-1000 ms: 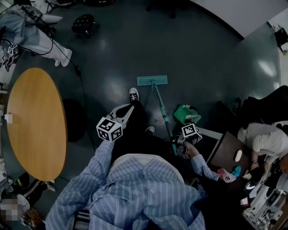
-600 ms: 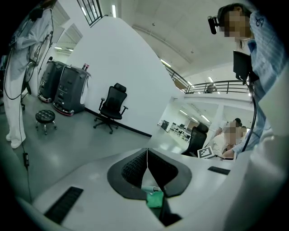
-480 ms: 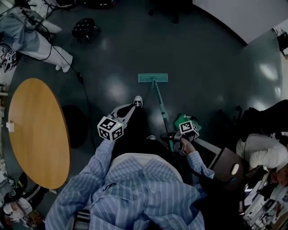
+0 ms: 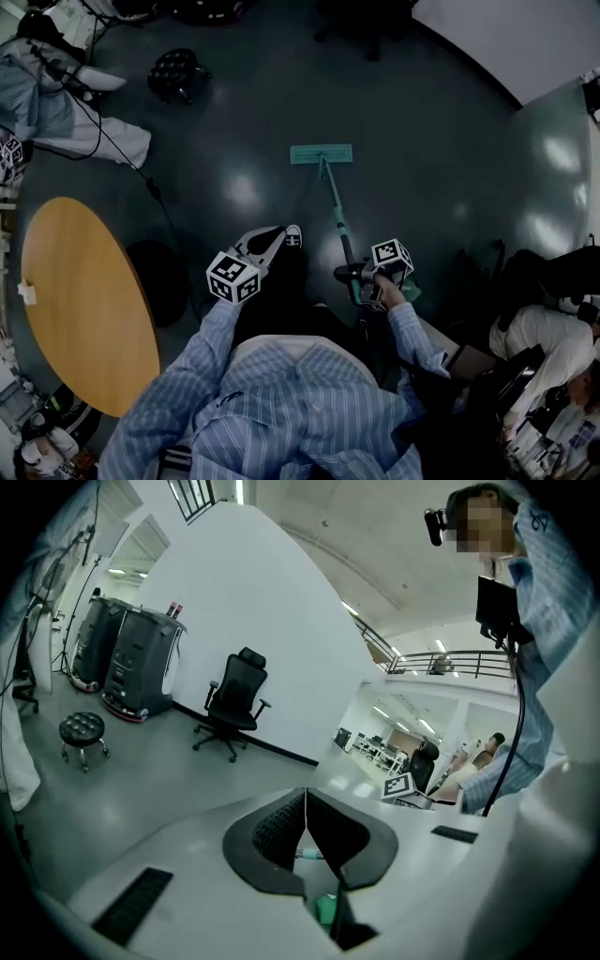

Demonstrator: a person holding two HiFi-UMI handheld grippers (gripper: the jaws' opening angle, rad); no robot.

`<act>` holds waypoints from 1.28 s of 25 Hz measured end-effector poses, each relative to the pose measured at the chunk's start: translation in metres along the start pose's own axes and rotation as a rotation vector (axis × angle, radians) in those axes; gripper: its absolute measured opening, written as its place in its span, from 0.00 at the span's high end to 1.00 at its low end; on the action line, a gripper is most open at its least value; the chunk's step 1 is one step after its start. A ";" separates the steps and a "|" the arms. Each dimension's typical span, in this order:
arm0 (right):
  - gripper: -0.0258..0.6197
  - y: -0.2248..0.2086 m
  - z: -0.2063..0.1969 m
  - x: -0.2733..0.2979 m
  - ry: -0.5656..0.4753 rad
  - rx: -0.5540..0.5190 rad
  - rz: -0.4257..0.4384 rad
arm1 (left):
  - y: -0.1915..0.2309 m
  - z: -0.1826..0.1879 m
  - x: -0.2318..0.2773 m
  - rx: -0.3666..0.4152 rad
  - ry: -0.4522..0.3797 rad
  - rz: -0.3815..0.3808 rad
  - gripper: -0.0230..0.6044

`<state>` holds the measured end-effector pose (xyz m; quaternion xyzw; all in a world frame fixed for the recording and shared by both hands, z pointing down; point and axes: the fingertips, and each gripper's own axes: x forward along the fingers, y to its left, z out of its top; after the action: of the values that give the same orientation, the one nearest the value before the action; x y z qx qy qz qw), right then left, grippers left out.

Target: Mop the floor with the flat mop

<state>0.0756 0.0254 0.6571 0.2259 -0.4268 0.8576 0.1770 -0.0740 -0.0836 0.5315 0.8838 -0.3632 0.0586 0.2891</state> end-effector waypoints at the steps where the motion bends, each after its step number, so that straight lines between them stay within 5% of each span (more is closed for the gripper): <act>1: 0.90 0.012 0.019 0.001 0.001 0.000 -0.002 | 0.011 0.006 0.009 -0.005 0.004 0.000 0.95; 14: 0.90 0.147 0.207 0.034 0.001 -0.046 -0.054 | 0.118 0.045 0.055 -0.061 0.039 0.032 0.95; 25: 0.90 0.240 0.345 0.052 -0.047 -0.067 -0.054 | 0.177 0.070 0.074 -0.127 -0.009 0.082 0.95; 32: 0.90 0.289 0.414 0.066 -0.077 -0.069 -0.055 | 0.202 0.048 0.066 -0.193 -0.003 0.150 0.95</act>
<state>-0.0250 -0.4690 0.7252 0.2642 -0.4563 0.8277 0.1919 -0.1679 -0.2654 0.6072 0.8223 -0.4327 0.0433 0.3670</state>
